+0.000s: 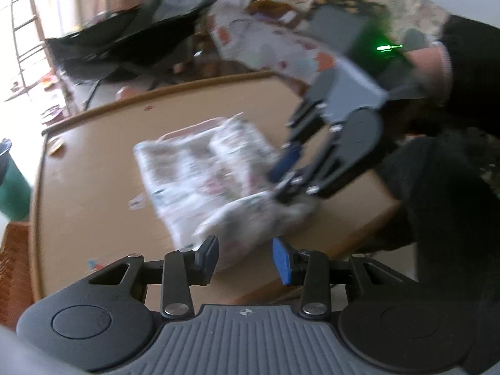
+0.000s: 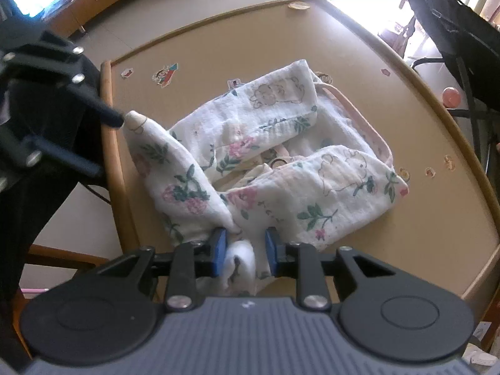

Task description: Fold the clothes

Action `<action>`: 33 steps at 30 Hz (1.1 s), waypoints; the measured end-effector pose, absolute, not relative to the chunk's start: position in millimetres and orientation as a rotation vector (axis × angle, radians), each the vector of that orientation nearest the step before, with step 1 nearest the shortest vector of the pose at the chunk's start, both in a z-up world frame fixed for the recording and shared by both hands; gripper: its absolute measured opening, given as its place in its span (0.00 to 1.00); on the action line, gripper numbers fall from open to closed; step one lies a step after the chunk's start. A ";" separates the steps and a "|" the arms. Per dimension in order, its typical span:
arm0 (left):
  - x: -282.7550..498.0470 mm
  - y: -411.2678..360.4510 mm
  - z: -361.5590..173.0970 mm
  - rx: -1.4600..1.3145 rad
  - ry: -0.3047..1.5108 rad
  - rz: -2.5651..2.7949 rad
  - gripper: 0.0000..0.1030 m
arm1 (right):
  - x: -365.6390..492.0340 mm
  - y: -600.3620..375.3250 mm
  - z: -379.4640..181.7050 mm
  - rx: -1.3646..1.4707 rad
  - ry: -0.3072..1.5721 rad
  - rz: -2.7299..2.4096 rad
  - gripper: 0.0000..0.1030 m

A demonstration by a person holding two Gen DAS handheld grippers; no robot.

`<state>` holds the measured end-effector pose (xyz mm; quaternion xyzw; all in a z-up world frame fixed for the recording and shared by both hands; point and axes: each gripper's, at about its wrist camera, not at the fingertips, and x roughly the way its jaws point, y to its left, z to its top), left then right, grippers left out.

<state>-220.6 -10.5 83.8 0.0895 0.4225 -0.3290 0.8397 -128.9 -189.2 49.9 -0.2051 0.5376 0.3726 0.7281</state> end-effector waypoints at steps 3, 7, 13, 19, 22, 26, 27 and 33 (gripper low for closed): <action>-225.5 -20.8 83.8 0.193 0.879 -0.740 0.41 | -128.6 -188.7 48.0 -0.450 1.189 0.823 0.25; -218.2 -36.9 71.6 0.204 0.890 -0.720 0.41 | -128.4 -188.0 46.5 -0.444 1.192 0.825 0.26; -198.3 -44.6 51.1 0.138 0.948 -0.599 0.41 | -130.0 -187.8 43.7 -0.440 1.183 0.824 0.26; -183.0 -30.6 34.6 -0.040 1.008 -0.539 0.42 | -139.1 -183.8 45.8 -0.473 1.137 0.792 0.30; -176.5 -23.2 30.4 -0.117 1.029 -0.522 0.42 | -144.9 -187.8 49.1 -0.442 1.094 0.748 0.31; -171.8 -22.3 24.8 -0.158 1.043 -0.506 0.43 | -162.6 -196.3 59.2 -0.393 1.007 0.680 0.31; -171.4 -23.4 23.0 -0.159 1.046 -0.505 0.43 | -168.2 -198.1 61.9 -0.391 0.983 0.668 0.31; -166.0 -20.9 19.9 -0.186 1.068 -0.497 0.43 | -211.1 -195.4 78.1 -0.502 0.818 0.633 0.31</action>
